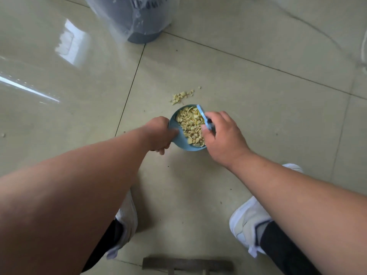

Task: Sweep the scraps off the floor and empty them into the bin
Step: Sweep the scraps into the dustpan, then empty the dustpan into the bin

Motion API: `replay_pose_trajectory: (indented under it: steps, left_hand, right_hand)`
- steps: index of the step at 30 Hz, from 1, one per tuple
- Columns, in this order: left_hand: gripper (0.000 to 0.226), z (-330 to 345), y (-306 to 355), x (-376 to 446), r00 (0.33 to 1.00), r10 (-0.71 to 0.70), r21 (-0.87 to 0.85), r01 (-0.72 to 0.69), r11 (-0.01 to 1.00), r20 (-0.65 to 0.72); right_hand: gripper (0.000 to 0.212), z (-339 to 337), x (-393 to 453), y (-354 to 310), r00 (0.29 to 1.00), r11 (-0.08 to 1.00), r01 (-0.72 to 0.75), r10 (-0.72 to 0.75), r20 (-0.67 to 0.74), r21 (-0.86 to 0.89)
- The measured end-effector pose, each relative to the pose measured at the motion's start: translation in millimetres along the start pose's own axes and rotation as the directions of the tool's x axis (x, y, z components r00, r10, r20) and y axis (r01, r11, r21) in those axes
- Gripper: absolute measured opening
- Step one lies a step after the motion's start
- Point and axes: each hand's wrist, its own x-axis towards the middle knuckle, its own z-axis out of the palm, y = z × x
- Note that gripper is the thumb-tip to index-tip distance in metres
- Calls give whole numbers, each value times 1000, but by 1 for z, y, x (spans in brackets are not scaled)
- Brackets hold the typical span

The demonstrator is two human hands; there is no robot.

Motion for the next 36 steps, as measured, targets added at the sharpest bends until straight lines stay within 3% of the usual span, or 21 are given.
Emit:
replay_pose_trajectory:
  steps: [5, 9, 18, 29, 36]
  left_hand:
    - [41, -24, 26, -16, 997, 65, 6, -65, 998, -32]
    - [43, -54, 46, -33, 994, 97, 38, -95, 995, -44]
    - [46, -123, 78, -50, 993, 107, 126, -100, 987, -56]
    - [48, -134, 76, -22, 991, 131, 113, -129, 985, -4]
    - [47, -192, 84, -21, 991, 125, 111, -120, 987, -42]
  right_hand:
    - [17, -57, 22, -11, 984, 983, -105, 125, -130, 150]
    - [16, -95, 37, -31, 955, 949, -188, 237, -181, 254]
    - [24, -145, 67, -63, 941, 942, -106, 198, -273, 320]
    - [21, -135, 86, -48, 928, 881, -193, 307, -212, 431]
    - [21, -147, 129, -70, 919, 837, -165, 323, -228, 522]
